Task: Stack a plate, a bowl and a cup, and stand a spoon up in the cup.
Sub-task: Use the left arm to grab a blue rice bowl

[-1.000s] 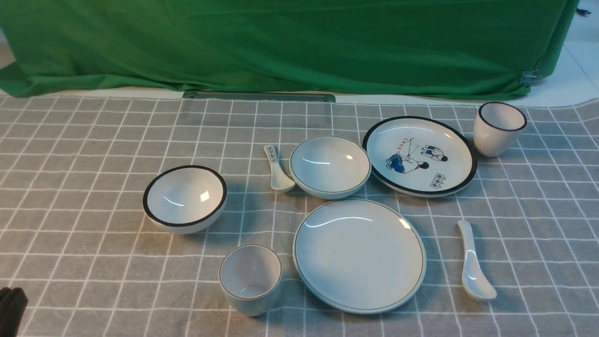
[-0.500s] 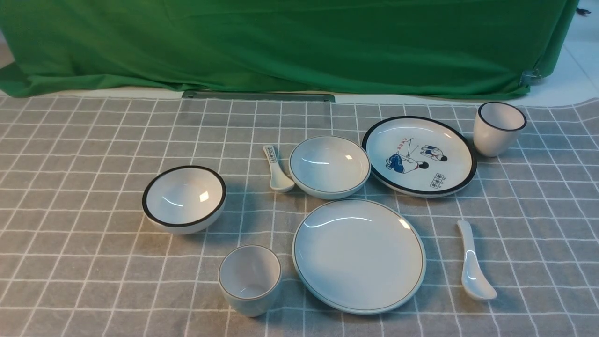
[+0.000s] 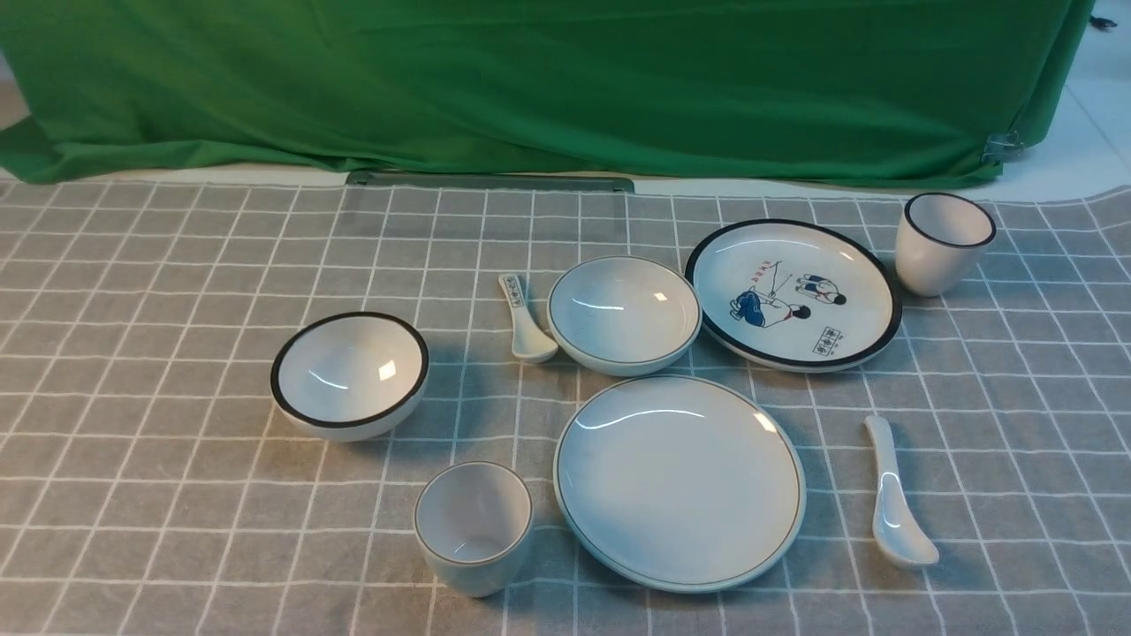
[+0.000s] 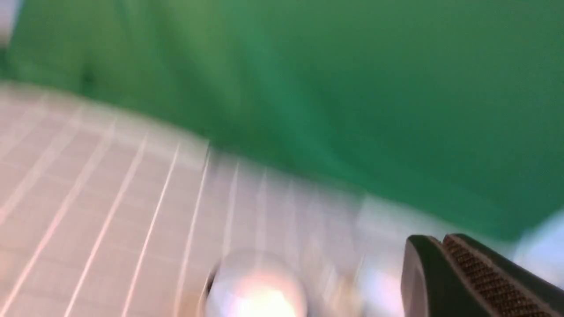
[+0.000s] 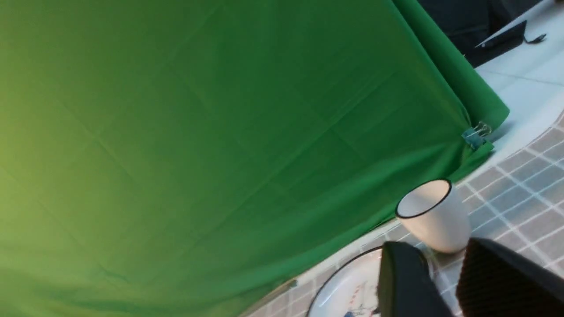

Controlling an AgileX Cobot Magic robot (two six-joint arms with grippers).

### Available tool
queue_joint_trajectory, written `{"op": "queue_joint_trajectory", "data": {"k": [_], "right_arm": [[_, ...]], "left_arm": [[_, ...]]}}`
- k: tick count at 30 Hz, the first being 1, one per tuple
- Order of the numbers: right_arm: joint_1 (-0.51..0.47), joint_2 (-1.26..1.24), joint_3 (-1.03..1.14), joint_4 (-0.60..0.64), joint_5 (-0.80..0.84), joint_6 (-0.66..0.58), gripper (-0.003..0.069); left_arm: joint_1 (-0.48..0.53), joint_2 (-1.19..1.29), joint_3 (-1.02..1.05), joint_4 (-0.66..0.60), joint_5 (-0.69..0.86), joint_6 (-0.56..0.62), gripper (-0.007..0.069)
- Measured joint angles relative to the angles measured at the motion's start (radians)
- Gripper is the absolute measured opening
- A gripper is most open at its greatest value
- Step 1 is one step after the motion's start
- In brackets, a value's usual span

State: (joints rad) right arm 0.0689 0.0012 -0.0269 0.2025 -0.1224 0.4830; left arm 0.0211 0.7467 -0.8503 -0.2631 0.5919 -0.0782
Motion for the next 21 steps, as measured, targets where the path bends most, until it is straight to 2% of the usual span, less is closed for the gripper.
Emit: {"op": "queue_joint_trajectory", "data": {"k": [2,3,5,6,8,11,14,17,21], "right_arm": [[0.047,0.024,-0.107,0.0,0.227,-0.107,0.0115],[0.056,0.033,-0.141,0.001,0.264,-0.133,0.01],[0.107,0.107,-0.275,-0.008,0.461,-0.256,0.0041],[0.127,0.154,-0.334,-0.02,0.545,-0.287,0.0033],[0.152,0.243,-0.422,-0.05,0.673,-0.321,0.0026],[0.185,0.399,-0.537,-0.099,0.848,-0.394,0.0023],[0.196,0.566,-0.619,-0.12,0.974,-0.504,0.0023],[0.197,0.686,-0.637,-0.128,1.02,-0.564,0.0023],[0.197,0.754,-0.637,-0.131,1.03,-0.606,0.0023]], "left_arm": [[0.0,0.226,-0.088,-0.084,0.204,0.167,0.0017],[-0.001,0.254,-0.094,-0.1,0.217,0.184,0.0017],[-0.031,0.387,-0.119,-0.133,0.243,0.25,0.0009],[-0.06,0.436,-0.13,-0.131,0.241,0.261,0.0006],[-0.123,0.496,-0.15,-0.113,0.229,0.254,0.0004],[-0.232,0.597,-0.209,-0.038,0.218,0.184,0.0001],[-0.352,0.745,-0.352,0.056,0.28,0.099,0.0001],[-0.414,0.898,-0.544,0.088,0.337,0.055,0.0001],[-0.426,1.037,-0.706,0.094,0.343,0.017,0.0006]]}}
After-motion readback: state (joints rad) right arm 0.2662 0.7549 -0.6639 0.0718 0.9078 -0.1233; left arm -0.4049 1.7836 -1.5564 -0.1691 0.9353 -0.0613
